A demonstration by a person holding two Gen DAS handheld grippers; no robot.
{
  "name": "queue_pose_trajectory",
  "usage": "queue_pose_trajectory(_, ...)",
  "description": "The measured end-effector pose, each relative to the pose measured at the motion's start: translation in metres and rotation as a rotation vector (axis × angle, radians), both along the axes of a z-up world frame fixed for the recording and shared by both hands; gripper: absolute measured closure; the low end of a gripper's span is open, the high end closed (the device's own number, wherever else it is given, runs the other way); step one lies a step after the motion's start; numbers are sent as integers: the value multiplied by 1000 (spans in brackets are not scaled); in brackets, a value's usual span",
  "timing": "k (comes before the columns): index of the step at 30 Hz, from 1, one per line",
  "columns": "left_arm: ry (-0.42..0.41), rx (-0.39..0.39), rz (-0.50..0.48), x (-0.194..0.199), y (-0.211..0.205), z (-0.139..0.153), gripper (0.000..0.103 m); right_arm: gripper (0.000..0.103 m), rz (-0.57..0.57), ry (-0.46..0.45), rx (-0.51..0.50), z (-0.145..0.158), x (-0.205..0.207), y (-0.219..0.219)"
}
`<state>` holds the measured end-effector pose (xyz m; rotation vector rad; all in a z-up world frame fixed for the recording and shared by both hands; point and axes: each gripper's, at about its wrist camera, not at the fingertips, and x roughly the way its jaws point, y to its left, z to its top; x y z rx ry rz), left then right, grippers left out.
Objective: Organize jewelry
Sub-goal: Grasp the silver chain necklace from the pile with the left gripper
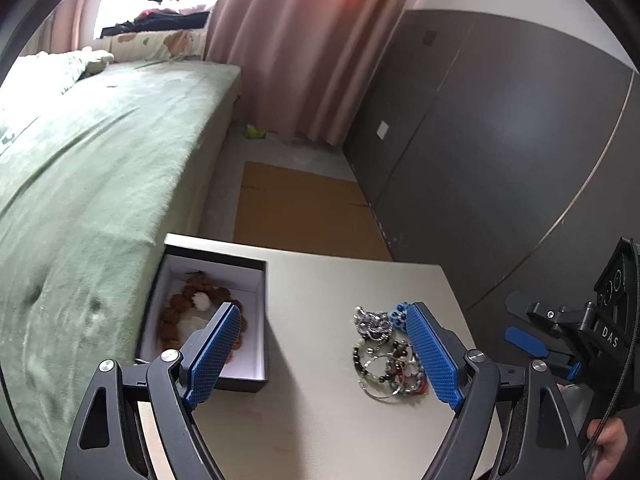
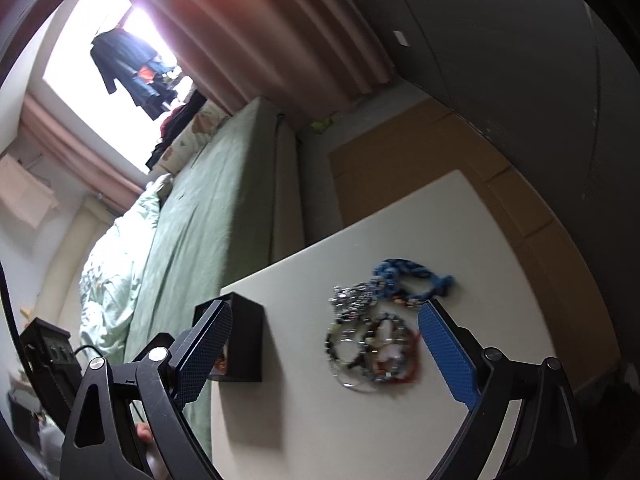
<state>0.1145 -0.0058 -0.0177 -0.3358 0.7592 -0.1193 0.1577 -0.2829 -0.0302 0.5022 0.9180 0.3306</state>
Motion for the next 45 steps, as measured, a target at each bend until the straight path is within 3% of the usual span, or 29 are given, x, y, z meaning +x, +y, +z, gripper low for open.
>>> queue_pose_trajectory(11,122,29,-101,42,-47,-17,24,8,-40,78,10,-18,10,-33)
queue_pose_trajectory(20,268,52,-128,83,-83,-47,39,9,-117,153,48,-36,18,-64)
queue_pose_trajectory(22,298,64,-129,91,-91,-55,49,9,-129,162,58,-38,19,-70)
queue_pose_trajectory(33,378,194,-128,119,-127,-90,50,9,-183,204,108,-46,25,-94)
queue_pose_trajectory(39,405,188,-81,125,-125,-109,51,9,-190,208,111,-47,25,-97)
queue_pose_trajectory(44,370,166,-61,122,-122,-114,68,9,-198,207,113,-46,25,-100)
queue_pose_trajectory(45,374,156,-59,122,-119,-115,83,9,-200,206,112,-46,25,-100)
